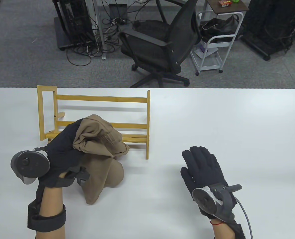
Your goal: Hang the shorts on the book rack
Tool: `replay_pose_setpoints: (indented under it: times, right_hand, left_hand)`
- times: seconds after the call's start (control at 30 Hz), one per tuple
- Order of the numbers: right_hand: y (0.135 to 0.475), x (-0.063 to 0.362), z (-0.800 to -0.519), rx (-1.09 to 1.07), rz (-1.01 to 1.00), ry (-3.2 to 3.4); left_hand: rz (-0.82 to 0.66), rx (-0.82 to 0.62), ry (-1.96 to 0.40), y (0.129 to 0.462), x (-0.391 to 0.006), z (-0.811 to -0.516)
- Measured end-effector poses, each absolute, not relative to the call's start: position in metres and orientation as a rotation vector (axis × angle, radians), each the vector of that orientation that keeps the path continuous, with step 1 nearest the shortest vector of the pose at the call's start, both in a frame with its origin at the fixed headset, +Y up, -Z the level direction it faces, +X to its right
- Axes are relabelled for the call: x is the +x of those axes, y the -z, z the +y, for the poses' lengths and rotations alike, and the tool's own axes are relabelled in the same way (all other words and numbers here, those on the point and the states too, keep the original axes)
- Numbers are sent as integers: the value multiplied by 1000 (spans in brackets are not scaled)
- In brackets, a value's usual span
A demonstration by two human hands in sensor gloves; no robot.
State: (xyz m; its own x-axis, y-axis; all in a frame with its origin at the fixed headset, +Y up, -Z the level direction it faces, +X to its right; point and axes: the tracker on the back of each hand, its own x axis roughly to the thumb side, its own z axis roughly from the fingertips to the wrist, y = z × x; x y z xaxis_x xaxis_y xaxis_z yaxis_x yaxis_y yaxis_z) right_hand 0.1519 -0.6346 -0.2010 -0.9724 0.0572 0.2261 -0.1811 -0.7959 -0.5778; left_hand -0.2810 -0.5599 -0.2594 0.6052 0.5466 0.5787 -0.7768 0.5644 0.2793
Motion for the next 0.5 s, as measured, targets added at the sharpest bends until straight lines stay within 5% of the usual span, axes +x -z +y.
replay_pose_setpoints:
  times: [0.5]
  right_hand:
    - [203,160,-637,245,-961,-2888]
  left_hand:
    - [-362,647,-802,258,-291,-558]
